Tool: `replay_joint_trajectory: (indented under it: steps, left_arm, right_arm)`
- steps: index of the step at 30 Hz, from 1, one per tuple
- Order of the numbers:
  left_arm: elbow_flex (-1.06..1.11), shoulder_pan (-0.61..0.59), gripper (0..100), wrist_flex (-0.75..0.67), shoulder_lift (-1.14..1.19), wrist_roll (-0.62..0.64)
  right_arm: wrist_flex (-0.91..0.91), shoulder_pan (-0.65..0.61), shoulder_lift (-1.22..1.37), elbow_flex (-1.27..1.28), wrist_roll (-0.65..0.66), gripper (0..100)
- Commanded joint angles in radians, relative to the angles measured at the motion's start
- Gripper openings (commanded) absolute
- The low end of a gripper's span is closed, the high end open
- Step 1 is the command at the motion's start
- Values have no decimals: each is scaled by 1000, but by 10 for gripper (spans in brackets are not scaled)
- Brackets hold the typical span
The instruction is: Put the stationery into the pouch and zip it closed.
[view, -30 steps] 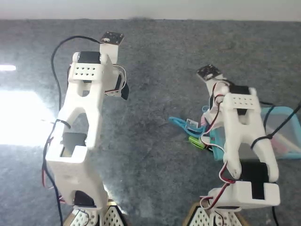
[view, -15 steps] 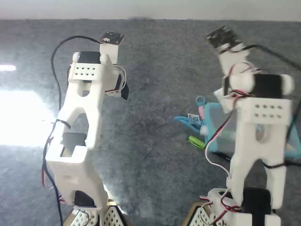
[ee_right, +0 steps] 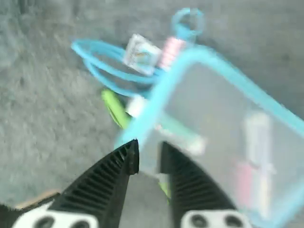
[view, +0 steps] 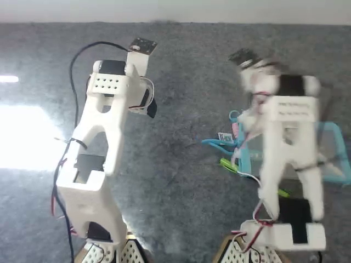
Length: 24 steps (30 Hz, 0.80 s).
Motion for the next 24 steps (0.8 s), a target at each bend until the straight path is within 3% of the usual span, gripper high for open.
replay_joint_trajectory:
  steps: [1, 8, 17, 24]
  left_arm:
    - [-5, -37, 224, 0, -12, -9]
    - [35, -31, 224, -44, -12, -9]
    - [36, -29, 224, -41, -12, -9]
    - [38, -31, 224, -38, -12, -9]
  right_arm:
    - [-148, -50, 67, 83, -35, 237]
    - [-280, -101, 229, 123, -83, 268]
    - [-280, -99, 309, 120, 15, 267]
    - [-295, 25, 318, 80, 25, 266]
